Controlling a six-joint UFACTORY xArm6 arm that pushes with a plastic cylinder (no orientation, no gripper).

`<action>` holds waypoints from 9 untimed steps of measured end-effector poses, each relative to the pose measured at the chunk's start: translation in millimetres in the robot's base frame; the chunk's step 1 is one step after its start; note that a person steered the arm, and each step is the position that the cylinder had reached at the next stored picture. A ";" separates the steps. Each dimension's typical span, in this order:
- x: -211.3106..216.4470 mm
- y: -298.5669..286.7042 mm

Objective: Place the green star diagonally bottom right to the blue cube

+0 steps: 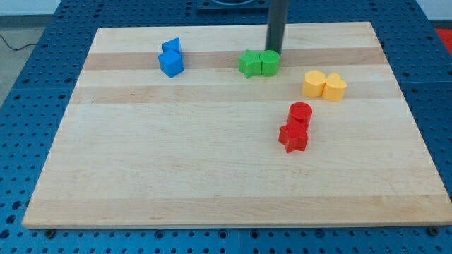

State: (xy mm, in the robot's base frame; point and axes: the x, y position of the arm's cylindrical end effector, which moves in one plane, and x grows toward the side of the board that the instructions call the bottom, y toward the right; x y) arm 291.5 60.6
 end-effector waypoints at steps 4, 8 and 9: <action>-18.1 50.3; 36.9 -59.0; 46.7 -112.4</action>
State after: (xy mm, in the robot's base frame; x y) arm 338.2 -51.8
